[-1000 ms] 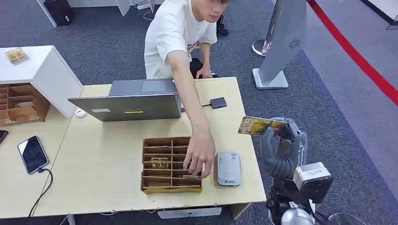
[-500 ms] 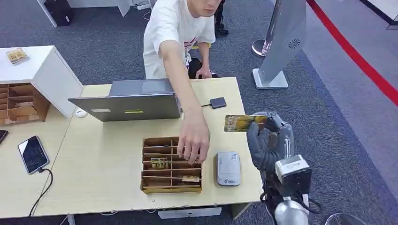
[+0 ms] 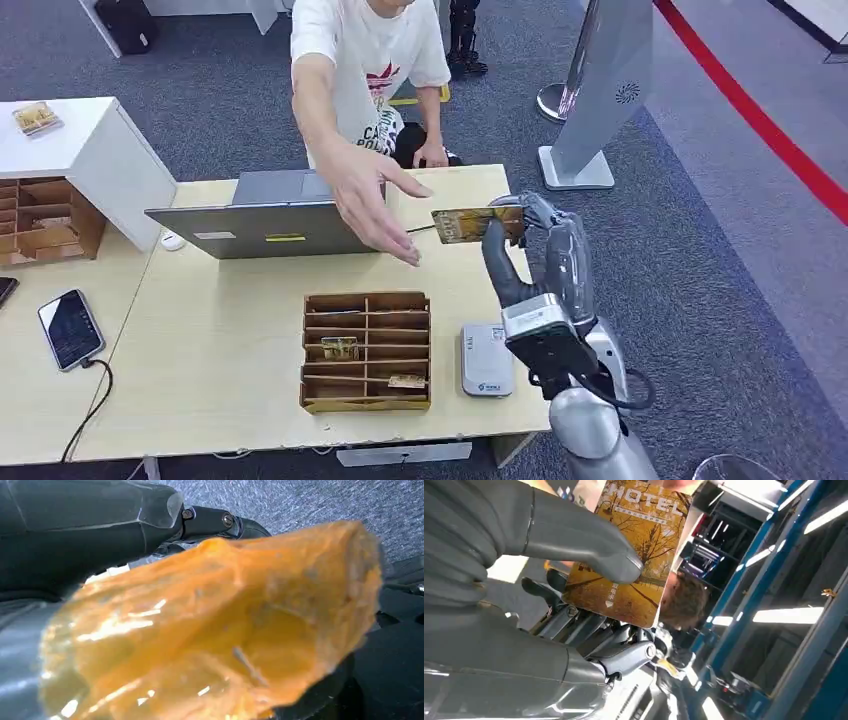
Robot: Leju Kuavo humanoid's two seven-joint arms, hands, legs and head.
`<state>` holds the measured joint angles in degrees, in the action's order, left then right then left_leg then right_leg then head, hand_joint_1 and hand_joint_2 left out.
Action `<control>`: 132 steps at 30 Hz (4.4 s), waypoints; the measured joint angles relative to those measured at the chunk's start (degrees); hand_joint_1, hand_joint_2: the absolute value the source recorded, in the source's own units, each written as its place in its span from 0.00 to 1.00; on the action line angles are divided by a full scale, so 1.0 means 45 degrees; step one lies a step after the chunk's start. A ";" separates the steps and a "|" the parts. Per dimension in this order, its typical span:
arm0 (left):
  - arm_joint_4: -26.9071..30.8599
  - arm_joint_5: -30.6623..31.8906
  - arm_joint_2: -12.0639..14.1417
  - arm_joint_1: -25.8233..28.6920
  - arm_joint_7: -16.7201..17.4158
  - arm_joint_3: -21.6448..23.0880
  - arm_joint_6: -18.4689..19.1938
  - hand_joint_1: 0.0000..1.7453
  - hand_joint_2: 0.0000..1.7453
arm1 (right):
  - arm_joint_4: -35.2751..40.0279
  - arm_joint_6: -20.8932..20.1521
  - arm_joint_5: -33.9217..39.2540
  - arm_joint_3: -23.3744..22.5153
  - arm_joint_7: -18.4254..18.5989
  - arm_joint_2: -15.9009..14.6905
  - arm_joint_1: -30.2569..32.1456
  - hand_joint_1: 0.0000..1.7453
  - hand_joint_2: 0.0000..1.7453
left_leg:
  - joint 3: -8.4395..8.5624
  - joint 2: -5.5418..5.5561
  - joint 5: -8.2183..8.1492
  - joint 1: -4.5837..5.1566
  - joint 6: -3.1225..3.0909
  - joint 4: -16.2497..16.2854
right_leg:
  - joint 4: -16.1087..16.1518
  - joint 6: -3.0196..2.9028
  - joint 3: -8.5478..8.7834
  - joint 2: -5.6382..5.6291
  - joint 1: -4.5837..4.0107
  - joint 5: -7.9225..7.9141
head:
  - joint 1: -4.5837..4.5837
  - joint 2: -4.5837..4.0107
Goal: Pass the card to the sensor for recognition and then transmit it.
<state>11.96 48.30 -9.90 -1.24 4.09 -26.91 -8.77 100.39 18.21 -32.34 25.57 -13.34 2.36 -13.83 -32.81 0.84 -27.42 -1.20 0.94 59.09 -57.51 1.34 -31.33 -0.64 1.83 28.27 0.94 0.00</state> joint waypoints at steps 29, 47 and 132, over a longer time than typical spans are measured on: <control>0.0000 0.0530 0.0068 -0.0096 0.0087 0.0044 0.0253 0.00 0.00 | -0.1846 -0.1791 -0.1872 0.2637 0.1002 0.0223 -0.1843 0.00 1.00 | -0.0003 0.0004 0.0010 -0.0001 0.0003 0.0000 | -0.0002 -0.0004 -0.0003 0.0002 -0.0001 -0.0006 | 0.0000 0.0000; 0.0000 0.0370 0.0092 -0.0105 0.0039 -0.0034 0.0107 0.00 0.00 | -0.1395 -0.2050 -0.0794 0.3818 0.0443 -0.0146 -0.1435 0.00 1.00 | -0.0002 0.0005 0.0009 -0.0001 0.0002 0.0001 | -0.0001 -0.0004 -0.0008 0.0002 -0.0001 -0.0005 | 0.0000 0.0000; 0.0000 0.0783 0.0049 -0.0075 0.0160 -0.1287 0.0029 0.00 0.00 | -0.3702 -0.0020 -0.7356 0.6388 0.2847 -0.2215 0.0807 0.36 1.00 | -0.0009 0.0002 0.0008 -0.0001 0.0002 0.0000 | -0.0001 -0.0005 -0.0011 0.0001 -0.0001 -0.0005 | 0.0000 0.0000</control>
<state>11.96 51.82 -9.68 -1.58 4.81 -32.70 -8.63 83.73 18.12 -65.44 54.32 -0.52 -7.61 -10.20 -32.85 0.85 -27.38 -1.20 0.95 59.08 -57.51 1.32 -31.38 -0.64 1.82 28.25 0.94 0.00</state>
